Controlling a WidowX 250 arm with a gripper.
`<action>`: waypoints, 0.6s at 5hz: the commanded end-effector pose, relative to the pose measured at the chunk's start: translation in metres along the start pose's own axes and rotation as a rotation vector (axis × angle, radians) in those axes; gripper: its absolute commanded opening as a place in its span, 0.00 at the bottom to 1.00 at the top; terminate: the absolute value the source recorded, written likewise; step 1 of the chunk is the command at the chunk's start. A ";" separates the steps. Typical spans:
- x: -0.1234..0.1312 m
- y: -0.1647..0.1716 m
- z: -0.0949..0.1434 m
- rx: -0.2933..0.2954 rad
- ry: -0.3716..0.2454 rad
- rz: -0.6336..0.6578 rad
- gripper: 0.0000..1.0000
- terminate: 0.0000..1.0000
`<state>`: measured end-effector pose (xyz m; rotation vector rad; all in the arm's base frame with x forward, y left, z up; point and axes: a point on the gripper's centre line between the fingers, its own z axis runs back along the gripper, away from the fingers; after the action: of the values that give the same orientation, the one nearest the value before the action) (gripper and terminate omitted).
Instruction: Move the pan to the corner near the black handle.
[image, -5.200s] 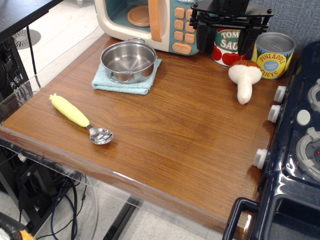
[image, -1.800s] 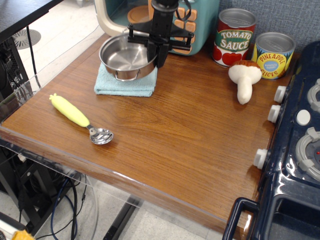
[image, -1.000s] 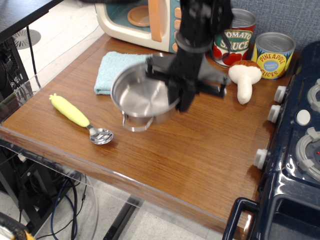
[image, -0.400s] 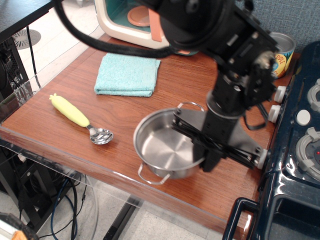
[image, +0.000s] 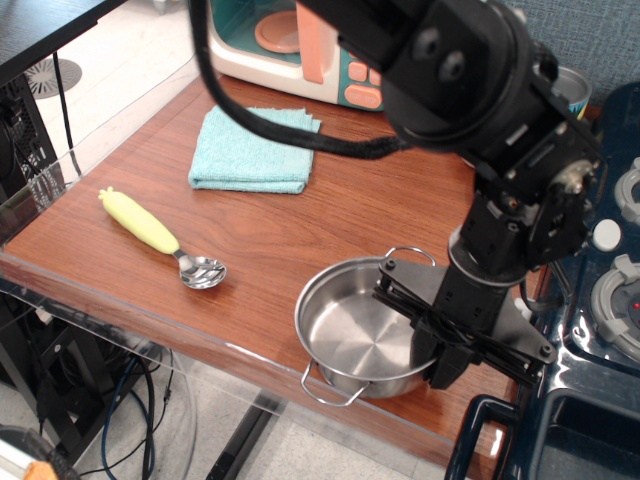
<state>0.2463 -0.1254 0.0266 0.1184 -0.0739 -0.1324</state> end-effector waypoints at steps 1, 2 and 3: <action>0.012 0.000 0.004 -0.006 -0.028 -0.007 0.00 0.00; 0.023 0.001 0.003 0.004 -0.025 0.011 1.00 0.00; 0.026 0.002 0.005 0.005 -0.023 0.014 1.00 0.00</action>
<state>0.2716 -0.1341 0.0209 0.1353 -0.0647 -0.1236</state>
